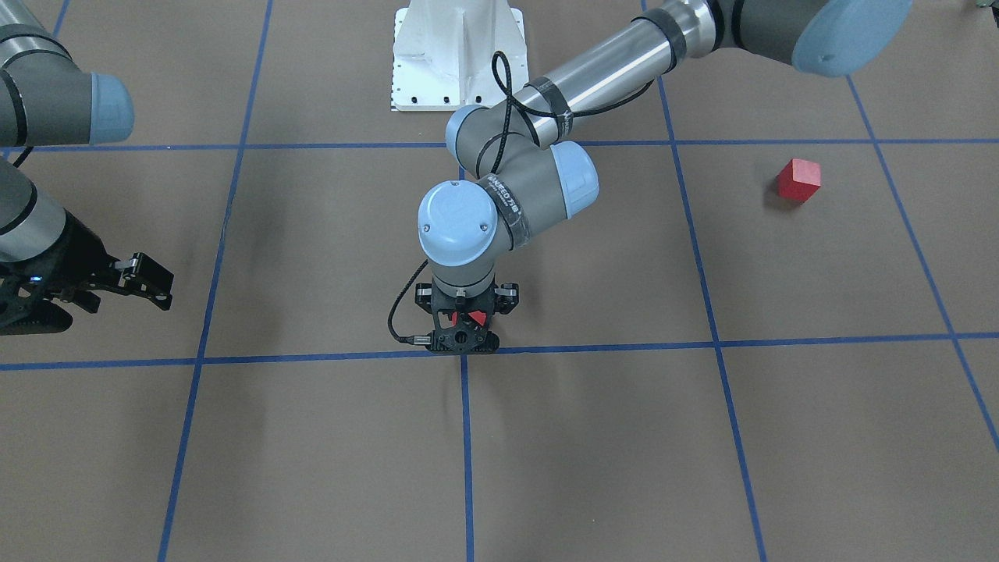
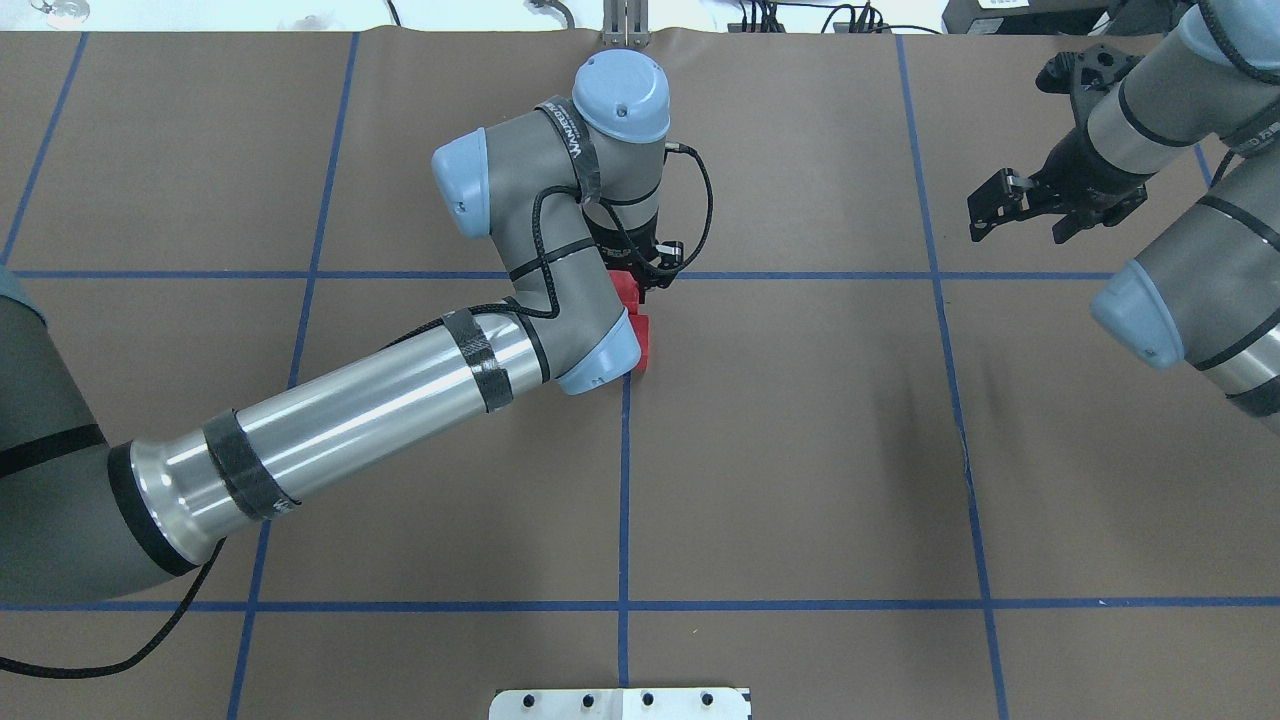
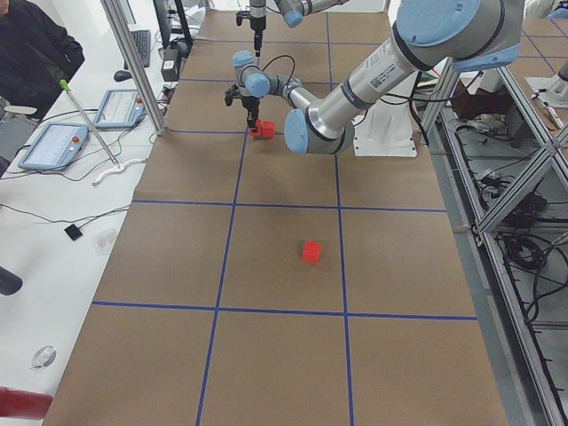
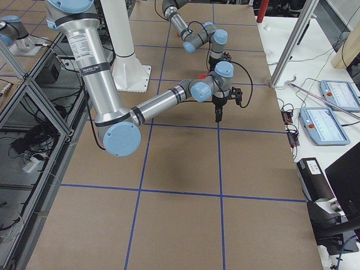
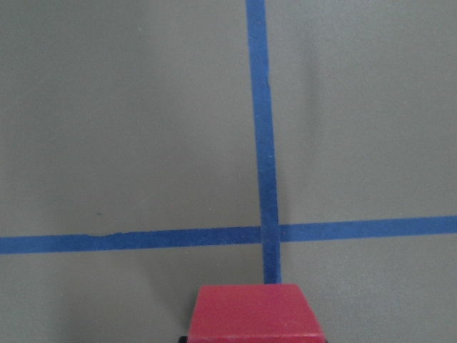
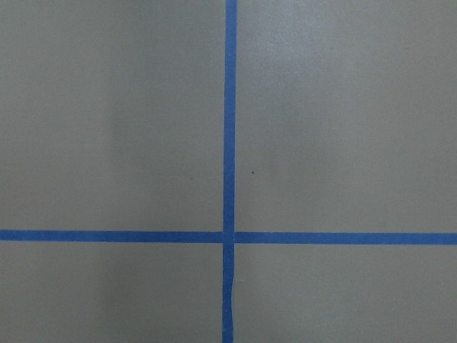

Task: Form red blocks into L shape at center
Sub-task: 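Carry the cube with the left gripper and set it against the center cube's far side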

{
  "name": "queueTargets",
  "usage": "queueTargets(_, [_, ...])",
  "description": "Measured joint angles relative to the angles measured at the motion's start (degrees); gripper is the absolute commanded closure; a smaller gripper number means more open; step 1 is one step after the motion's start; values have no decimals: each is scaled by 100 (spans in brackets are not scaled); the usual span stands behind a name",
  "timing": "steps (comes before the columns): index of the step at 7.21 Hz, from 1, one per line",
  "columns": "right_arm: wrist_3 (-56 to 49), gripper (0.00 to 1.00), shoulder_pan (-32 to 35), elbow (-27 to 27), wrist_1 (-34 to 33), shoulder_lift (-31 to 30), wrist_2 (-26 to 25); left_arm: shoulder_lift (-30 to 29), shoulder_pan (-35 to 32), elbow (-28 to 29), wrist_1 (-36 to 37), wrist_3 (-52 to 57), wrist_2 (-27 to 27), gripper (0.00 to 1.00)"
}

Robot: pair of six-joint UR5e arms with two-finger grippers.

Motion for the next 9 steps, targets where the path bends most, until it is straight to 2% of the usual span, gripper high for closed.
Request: queueTargets(9, [-6,0,-9,-27,0,-3,0,17,154,41,-174,-305,137,100])
